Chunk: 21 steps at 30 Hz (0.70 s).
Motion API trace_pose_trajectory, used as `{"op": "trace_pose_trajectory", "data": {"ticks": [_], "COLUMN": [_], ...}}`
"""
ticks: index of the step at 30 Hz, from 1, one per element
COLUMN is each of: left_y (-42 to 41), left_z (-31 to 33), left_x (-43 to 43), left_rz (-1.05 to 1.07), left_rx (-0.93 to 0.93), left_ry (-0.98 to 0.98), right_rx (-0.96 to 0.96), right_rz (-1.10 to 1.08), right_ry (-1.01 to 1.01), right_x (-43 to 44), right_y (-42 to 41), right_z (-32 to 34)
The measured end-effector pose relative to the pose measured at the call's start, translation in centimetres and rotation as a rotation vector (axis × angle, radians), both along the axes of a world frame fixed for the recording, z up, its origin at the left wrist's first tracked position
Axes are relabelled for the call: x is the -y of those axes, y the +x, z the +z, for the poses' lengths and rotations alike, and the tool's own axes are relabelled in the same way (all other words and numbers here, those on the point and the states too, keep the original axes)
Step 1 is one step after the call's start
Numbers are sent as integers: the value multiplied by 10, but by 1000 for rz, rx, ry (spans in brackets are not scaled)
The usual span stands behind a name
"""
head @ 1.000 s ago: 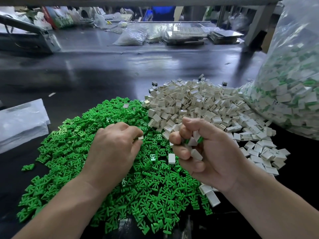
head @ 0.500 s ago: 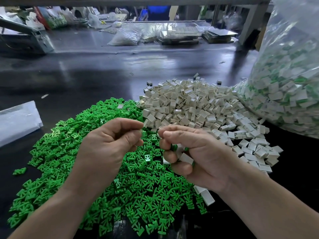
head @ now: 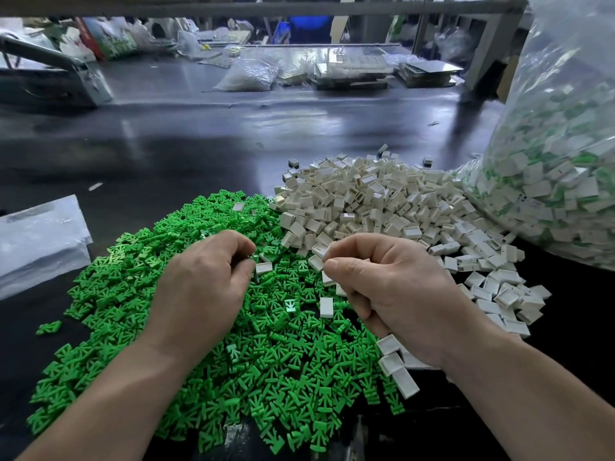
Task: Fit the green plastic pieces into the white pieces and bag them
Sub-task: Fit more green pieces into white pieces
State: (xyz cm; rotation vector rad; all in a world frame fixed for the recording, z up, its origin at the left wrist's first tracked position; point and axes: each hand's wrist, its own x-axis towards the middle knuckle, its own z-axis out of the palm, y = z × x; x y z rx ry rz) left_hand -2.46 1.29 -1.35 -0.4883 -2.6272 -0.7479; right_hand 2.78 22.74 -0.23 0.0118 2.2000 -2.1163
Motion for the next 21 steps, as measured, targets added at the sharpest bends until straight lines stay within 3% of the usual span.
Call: {"op": "trace_pose_trajectory", "data": {"ticks": [6, 21], "left_y": [-5, 1], "left_z": [-5, 0], "left_x": [-4, -6], "left_rz": [-94, -170], "left_rx": [18, 48], "left_ry": [-283, -140], "right_rx": [-11, 1], "right_rz": [11, 46], "right_ry": [6, 14], "right_x": [1, 2], "right_y": [0, 0], "right_z": [-2, -5]}}
